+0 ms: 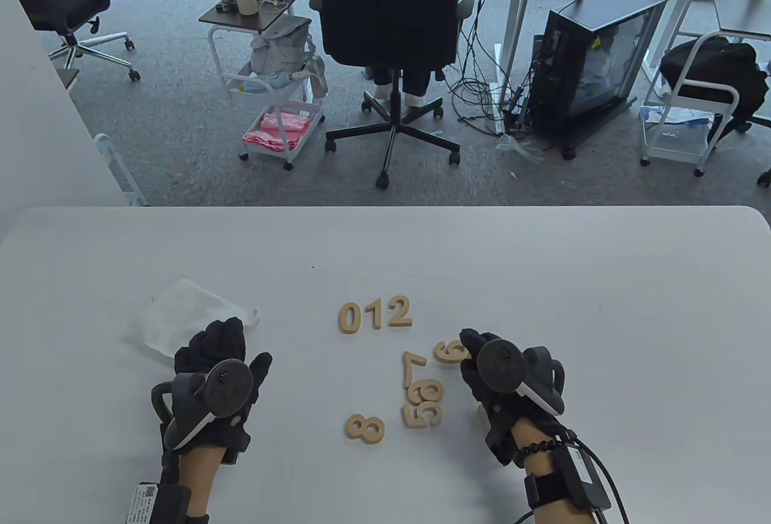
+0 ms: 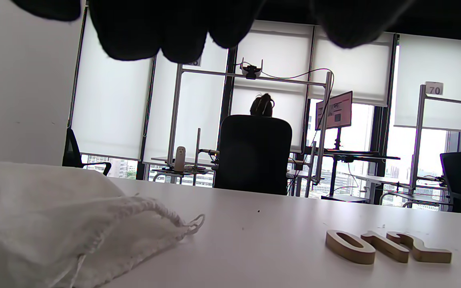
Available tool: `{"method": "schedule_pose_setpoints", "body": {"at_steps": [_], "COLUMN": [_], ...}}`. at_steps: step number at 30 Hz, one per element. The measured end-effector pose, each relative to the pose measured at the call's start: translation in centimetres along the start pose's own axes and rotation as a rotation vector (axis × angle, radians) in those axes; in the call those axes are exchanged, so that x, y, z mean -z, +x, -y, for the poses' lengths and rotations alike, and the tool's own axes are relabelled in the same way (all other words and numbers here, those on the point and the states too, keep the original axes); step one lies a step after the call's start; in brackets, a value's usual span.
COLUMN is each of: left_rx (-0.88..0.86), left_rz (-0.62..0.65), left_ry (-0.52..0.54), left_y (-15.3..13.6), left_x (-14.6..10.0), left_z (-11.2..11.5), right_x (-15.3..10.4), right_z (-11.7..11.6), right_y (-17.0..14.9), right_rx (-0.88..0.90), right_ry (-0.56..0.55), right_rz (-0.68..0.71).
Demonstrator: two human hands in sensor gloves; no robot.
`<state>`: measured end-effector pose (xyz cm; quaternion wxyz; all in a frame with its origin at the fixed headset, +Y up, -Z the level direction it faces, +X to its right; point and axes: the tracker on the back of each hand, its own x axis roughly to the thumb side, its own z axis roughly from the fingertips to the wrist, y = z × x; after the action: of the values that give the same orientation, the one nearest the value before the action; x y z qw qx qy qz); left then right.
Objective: Empty bag and arrange number blocks in order
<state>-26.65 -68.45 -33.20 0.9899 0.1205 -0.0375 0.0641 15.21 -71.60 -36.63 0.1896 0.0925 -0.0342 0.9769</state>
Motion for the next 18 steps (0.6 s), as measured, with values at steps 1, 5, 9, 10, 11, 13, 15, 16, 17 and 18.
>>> {"method": "schedule_pose_setpoints", "body": {"at_steps": [1,5,9,10,11,13,15,16,17,18], "left_rx": [0.000,0.000,-0.001,-0.002,-0.003,-0.004,-0.004,-0.006,-0.006,-0.006], "left_rz": [0.000,-0.001,0.000,0.001,0.001,0.001,0.002,0.002,0.002,0.002], "left_ry": [0.000,-0.001,0.004,0.004,0.003,0.004,0.007,0.009,0.011,0.013], "left_y": [0.0,0.0,0.0,0.0,0.0,0.0,0.0,0.0,0.0,-0.1], "left_x": [0.0,0.0,0.0,0.0,0.0,0.0,0.0,0.0,0.0,0.0], "left_z": [0.0,0.0,-0.1,0.0,0.0,-0.1,-0.1,-0.1,-0.1,-0.1], "right_x": [0.0,-0.1,-0.1,-0.2,-0.2,-0.3,-0.4,-0.4,-0.4,-0.4], "right_z": [0.1,0.5,1.2,1.4,1.4,1.5,1.5,1.5,1.6,1.6], "right_y": [-0.2,-0.8,-1.2,-1.4,-1.5,-1.8,-2.0,-2.1,-2.2,-2.2], "right_rx": [0.027,0.127,0.254,0.286,0.310,0.377,0.440,0.477,0.509,0.554], "right_ry": [0.005,-0.004,-0.028,-0.035,-0.046,-0.083,-0.104,-0.109,-0.100,-0.083], "right_rz": [-0.005,-0.023,-0.033,-0.033,-0.031,-0.035,-0.044,-0.050,-0.054,-0.058]}}
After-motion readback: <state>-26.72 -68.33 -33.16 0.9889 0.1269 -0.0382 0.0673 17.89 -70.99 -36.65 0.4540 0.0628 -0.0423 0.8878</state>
